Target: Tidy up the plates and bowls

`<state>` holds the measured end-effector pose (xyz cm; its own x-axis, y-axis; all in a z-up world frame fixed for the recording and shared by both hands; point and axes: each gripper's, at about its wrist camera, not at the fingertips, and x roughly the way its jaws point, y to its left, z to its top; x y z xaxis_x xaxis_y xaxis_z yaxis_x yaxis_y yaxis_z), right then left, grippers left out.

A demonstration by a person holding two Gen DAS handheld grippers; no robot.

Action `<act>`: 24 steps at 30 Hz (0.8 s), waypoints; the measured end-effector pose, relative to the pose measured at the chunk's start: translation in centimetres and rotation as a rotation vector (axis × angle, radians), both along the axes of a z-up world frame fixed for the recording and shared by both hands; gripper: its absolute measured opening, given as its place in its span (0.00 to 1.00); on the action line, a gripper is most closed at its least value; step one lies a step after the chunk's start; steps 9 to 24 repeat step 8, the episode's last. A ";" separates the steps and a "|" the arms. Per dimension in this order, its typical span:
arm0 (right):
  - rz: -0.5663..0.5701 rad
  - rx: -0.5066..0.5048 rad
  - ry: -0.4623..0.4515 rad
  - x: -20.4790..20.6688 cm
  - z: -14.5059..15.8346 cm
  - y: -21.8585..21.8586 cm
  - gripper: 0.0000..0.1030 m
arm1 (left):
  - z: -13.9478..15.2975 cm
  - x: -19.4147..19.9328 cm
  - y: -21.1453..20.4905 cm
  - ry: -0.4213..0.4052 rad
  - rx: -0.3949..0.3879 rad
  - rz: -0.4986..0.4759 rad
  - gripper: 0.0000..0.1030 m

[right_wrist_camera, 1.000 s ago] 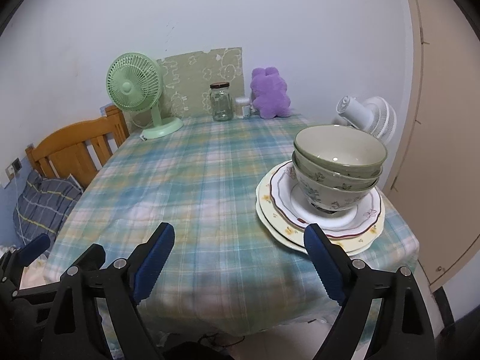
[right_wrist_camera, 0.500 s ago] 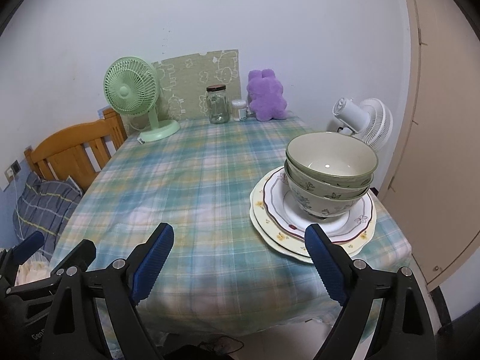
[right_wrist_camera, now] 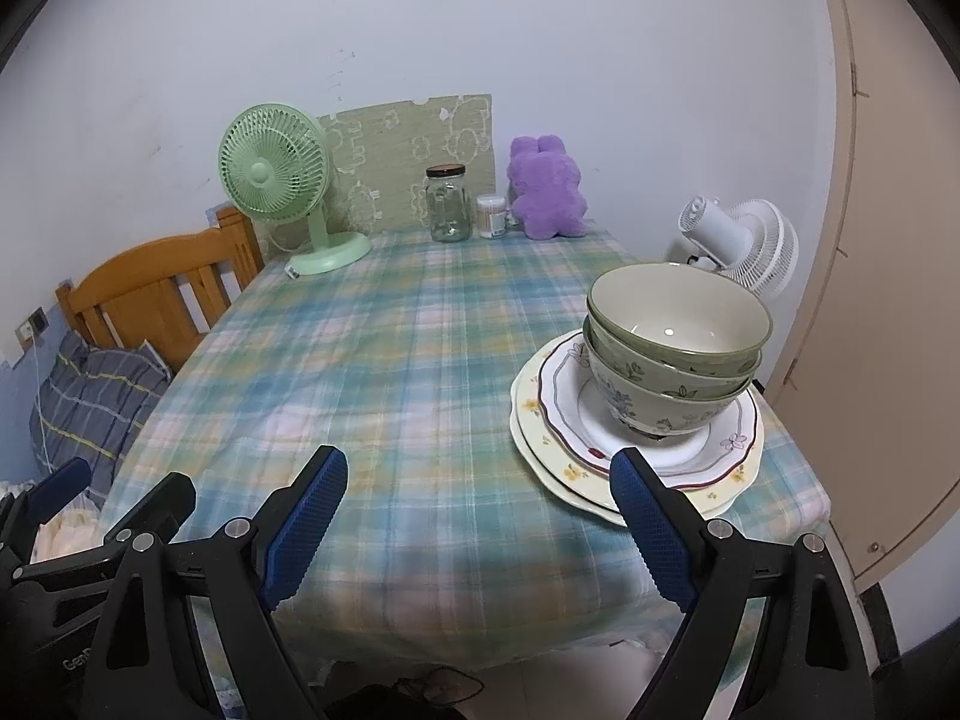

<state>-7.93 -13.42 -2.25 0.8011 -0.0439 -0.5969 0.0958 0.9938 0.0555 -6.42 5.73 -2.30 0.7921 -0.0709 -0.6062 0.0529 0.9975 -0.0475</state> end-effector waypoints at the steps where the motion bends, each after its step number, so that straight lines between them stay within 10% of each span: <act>1: -0.002 0.000 0.002 0.0 0.0 0.0 0.88 | 0.0 0.0 0.0 0.000 0.000 -0.001 1.00; 24: -0.012 -0.005 0.004 -0.2 0.0 -0.1 0.88 | 0.1 -0.2 0.1 -0.003 -0.004 -0.010 1.00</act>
